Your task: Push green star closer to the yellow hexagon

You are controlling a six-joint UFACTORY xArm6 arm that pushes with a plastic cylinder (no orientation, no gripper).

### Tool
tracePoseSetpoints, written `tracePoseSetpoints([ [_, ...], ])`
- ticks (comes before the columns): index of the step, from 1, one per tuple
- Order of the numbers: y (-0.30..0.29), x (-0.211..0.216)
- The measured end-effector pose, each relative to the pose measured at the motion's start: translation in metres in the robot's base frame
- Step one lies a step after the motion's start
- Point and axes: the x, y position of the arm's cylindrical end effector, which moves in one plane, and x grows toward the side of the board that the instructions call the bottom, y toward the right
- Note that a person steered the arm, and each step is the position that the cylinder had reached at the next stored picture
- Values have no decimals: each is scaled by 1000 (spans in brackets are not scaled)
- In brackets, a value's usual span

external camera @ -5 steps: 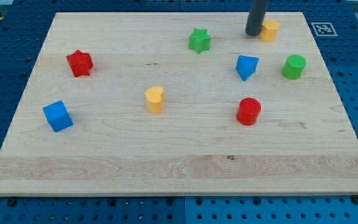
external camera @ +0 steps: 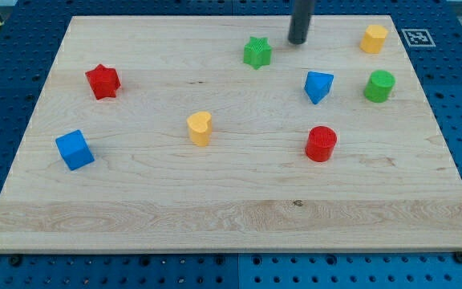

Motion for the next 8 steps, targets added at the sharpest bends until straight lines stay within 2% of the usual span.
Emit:
tracePoseSetpoints([
  [2,-69,-4],
  [3,-84,33],
  [4,-84,33],
  [6,-43,51],
  [7,-45,51],
  [8,-30,76],
])
